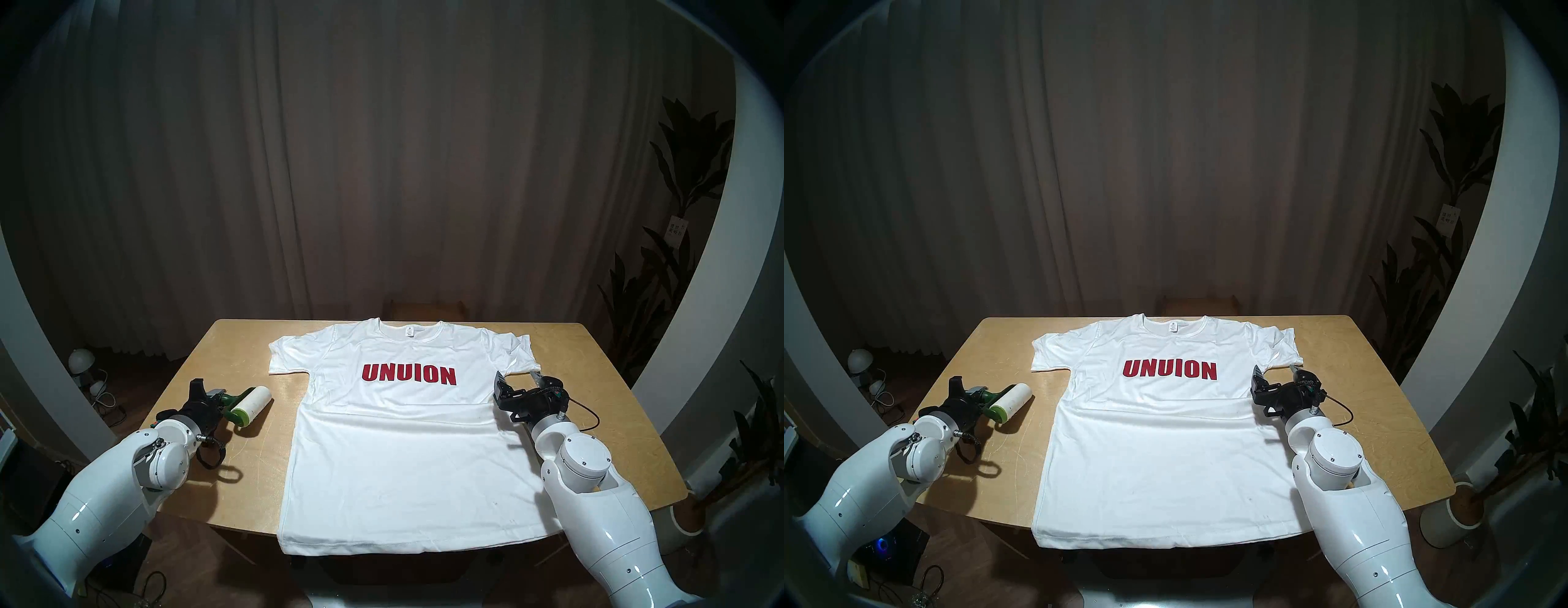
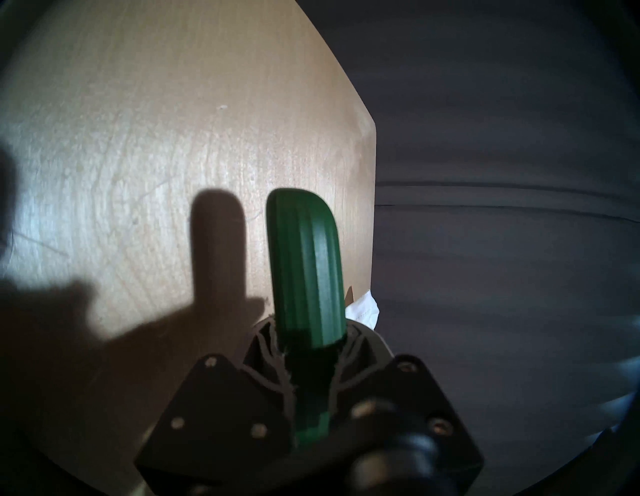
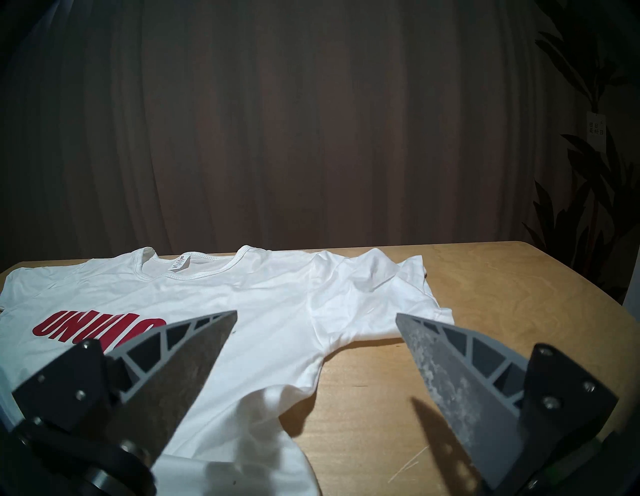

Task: Use the fur roller to clean a top

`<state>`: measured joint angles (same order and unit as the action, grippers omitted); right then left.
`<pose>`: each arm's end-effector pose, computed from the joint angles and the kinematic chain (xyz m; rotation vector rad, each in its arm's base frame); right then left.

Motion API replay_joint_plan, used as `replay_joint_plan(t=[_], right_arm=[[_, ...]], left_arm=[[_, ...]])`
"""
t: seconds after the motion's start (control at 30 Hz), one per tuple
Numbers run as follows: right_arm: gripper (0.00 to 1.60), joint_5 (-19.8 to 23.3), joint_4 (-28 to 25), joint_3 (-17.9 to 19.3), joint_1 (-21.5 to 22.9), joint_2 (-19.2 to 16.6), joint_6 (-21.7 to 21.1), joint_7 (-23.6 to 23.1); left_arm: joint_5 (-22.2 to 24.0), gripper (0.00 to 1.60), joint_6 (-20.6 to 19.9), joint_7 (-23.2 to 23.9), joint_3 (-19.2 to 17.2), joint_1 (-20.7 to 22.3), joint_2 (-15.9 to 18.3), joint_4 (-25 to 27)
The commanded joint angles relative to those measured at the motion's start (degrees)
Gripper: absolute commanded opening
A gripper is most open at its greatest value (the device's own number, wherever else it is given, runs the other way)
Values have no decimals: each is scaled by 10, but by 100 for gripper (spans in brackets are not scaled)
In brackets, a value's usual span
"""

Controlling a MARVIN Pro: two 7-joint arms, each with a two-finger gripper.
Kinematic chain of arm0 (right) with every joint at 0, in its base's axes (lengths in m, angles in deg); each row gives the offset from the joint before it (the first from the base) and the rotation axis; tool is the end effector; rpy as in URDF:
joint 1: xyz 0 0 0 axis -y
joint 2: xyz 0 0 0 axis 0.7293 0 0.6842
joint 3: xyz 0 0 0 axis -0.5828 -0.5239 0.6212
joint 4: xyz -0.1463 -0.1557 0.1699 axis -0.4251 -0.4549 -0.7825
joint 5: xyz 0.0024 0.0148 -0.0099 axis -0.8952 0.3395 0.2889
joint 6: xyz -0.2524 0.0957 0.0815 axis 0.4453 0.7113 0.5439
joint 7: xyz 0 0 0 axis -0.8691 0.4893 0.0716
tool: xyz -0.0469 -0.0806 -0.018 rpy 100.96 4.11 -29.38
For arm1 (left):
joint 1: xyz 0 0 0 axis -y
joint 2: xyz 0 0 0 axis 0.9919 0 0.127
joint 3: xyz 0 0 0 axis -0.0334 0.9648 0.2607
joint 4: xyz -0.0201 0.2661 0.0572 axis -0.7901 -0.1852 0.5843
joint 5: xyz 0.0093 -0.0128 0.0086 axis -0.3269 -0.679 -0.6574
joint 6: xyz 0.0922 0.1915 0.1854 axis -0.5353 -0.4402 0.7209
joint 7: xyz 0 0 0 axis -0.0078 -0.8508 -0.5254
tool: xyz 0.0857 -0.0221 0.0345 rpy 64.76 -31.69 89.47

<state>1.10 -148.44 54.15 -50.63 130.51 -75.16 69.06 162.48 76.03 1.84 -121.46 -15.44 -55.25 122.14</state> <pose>0.3540 -0.0676 -0.3334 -2.3387 0.0287 -1.9939 0.3379 0.1939 -0.3290 1.5258 1.5494 1.0074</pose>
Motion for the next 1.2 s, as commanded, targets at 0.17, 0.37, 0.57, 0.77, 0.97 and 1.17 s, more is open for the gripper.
replay_joint_plan(t=[0.17,0.37,0.57,0.77,0.97,1.17], right_arm=[[160,1,17,7,16,-3,28,-14],[160,0,32,6,25,-3,36,-21],[160,-1,46,4,31,2,45,-23],[160,-2,57,3,32,5,52,-25],[160,-5,67,1,37,8,60,-27],[160,-9,74,1,42,9,61,-31]], left_arm=[[-22,63,22,-36,13,38,0,2],[-33,82,27,-42,19,45,2,2],[-41,160,49,-58,14,32,19,19],[-38,160,70,-77,-1,5,40,43],[-26,160,95,-107,-23,-33,61,82],[-14,160,134,-117,-52,-80,74,130]])
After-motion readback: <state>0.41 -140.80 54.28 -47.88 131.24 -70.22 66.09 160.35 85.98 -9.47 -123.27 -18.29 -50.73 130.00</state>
